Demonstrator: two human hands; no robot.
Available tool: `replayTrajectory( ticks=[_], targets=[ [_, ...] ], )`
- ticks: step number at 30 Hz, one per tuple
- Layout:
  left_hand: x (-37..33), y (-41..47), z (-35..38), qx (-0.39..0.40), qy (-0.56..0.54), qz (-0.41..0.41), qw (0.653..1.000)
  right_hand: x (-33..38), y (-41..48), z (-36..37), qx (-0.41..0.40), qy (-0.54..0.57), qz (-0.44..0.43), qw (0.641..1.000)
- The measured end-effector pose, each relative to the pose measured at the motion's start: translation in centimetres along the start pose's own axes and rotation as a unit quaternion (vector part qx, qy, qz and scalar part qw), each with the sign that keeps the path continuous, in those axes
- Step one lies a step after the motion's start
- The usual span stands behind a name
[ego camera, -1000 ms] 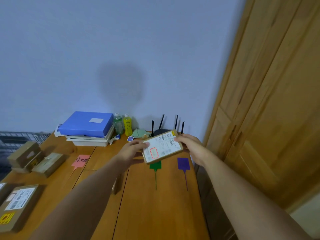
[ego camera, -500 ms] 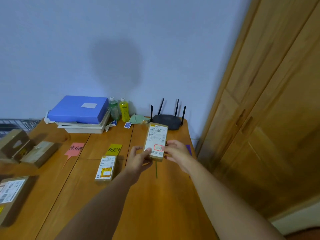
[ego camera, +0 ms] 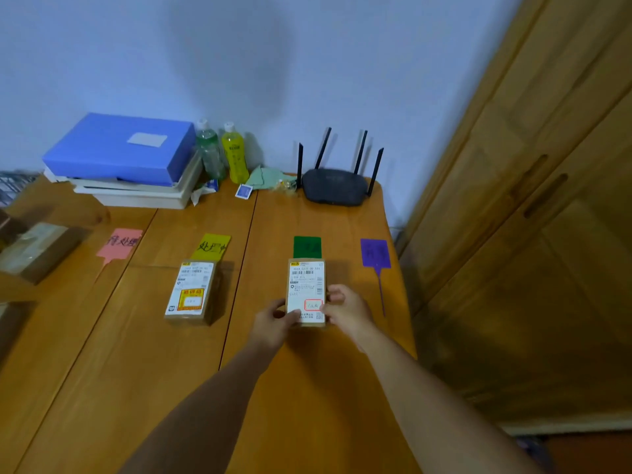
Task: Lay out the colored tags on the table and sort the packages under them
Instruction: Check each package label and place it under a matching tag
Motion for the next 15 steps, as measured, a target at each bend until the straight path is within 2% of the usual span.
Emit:
replayTrajectory(
  ticks=[6, 15],
  targets=[
    [3.2, 2.1, 0.0, -0.011, 0.036, -0.027, 0.999, -3.0, 1.6, 2.1, 0.004, -0.021, 0.025, 0.999],
    [3.3, 2.5, -0.2, -0.006, 0.063, -0.026, 0.998, -3.7, 2.1, 3.1, 0.017, -0.010, 0.043, 0.999]
  ],
)
Point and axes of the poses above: each hand's wrist, its own y-axis towards the middle knuckle, its own z-axis out of the palm, x = y × z, the point moved 10 cm from there along y, towards the middle knuckle, and after that the axes turned 6 degrees about -x, right-handed, at the moved point
